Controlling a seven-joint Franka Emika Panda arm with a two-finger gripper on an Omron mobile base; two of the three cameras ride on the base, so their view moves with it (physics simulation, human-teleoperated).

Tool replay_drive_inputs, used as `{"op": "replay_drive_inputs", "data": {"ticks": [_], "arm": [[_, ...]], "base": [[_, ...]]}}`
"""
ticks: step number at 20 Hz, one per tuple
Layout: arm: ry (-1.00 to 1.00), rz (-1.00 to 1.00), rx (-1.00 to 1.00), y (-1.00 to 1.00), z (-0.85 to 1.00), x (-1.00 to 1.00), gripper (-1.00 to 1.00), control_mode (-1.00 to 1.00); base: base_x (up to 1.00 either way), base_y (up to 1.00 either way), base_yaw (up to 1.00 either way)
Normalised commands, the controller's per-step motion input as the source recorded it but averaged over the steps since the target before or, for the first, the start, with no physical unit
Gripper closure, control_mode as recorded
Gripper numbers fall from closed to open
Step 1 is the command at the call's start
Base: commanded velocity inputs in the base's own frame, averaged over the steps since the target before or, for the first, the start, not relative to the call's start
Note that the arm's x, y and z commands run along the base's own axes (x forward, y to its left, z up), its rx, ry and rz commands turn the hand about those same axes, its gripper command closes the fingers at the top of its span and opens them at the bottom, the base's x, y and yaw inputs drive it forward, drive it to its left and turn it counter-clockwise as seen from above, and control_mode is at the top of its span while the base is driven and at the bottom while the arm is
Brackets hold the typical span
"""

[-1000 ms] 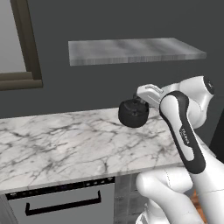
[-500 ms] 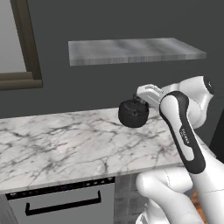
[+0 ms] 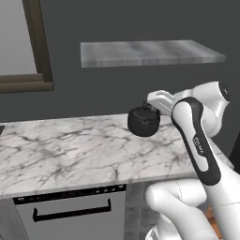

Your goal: Open the cabinet, pick the kettle from the cabinet, and place it in the sink.

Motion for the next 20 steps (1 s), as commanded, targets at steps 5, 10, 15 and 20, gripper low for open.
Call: {"op": "replay_drive_inputs", "data": {"ticks": [5,10,15,20], "arm": [[0.0,0.0,0.0,0.0,0.0,0.0,1.0,1.0],[0.0,0.0,0.0,0.0,0.0,0.0,1.0,1.0],[0.0,0.0,0.0,0.0,0.0,0.0,1.0,1.0],[0.0,0.0,0.0,0.0,0.0,0.0,1.0,1.0]], "base": [[-0.24,0.29,0.07],[-0.07,0.42,0.19],[-0.02,0.48,0.0],[0.0,0.57,-0.07]]}}
